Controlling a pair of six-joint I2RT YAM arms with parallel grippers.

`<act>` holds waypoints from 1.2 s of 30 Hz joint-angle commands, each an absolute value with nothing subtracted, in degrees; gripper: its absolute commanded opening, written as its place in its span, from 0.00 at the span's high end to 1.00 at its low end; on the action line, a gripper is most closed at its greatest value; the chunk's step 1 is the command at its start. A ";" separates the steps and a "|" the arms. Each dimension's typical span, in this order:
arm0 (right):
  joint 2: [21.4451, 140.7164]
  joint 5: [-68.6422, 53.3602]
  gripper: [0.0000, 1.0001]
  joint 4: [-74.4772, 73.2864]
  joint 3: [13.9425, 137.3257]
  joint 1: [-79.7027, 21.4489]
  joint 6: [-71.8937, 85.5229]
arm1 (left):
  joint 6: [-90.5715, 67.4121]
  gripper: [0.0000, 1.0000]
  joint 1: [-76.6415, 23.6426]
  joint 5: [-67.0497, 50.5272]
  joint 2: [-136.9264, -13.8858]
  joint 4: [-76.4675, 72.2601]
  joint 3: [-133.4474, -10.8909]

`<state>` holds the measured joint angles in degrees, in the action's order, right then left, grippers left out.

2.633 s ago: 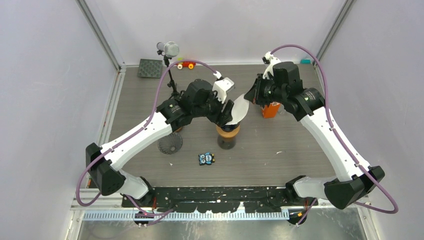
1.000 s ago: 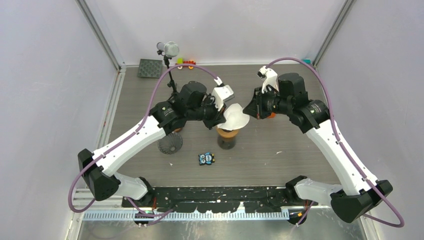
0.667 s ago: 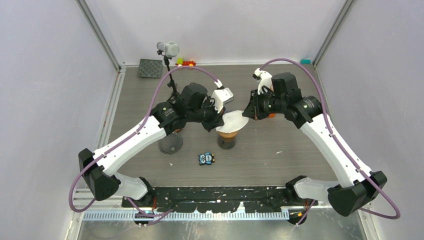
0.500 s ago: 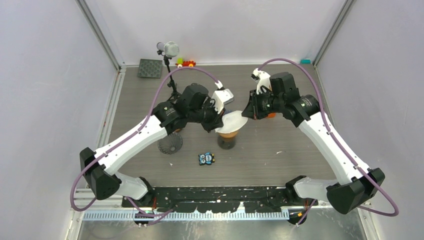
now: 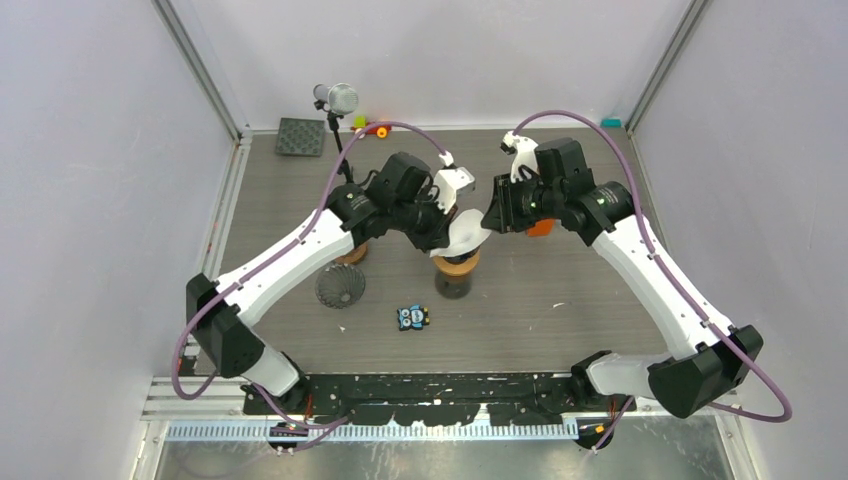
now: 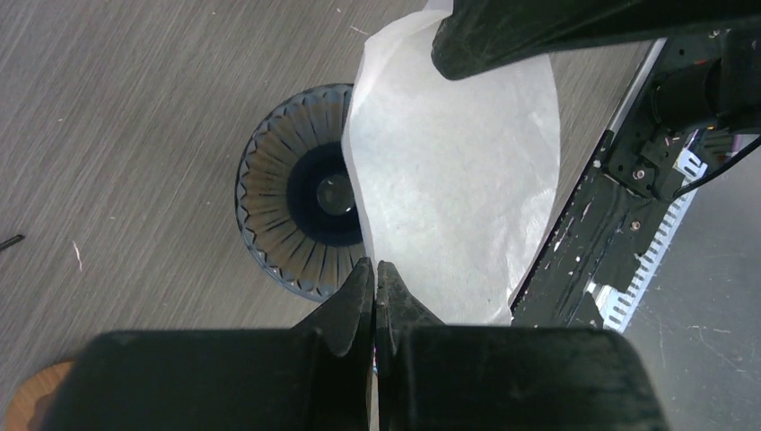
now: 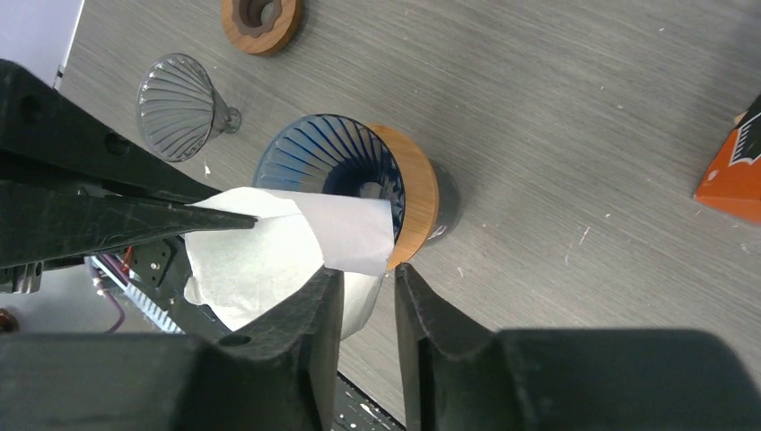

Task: Place the coffee filter in the dripper
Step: Place the coffee filter in the coffee dripper.

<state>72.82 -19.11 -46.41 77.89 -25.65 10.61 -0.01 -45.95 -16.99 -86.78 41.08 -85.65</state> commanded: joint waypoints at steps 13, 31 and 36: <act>71.17 -16.13 0.52 -45.04 79.25 -25.39 4.84 | 11.93 1.00 -43.88 -21.69 -95.78 57.48 -103.37; 70.75 -19.16 0.48 -43.26 77.80 -25.36 6.71 | 17.75 1.00 -42.48 -23.49 -99.28 63.66 -107.50; 72.03 -20.65 0.48 -42.32 76.04 -25.36 7.84 | 18.36 1.00 -42.37 -23.37 -100.38 64.18 -109.15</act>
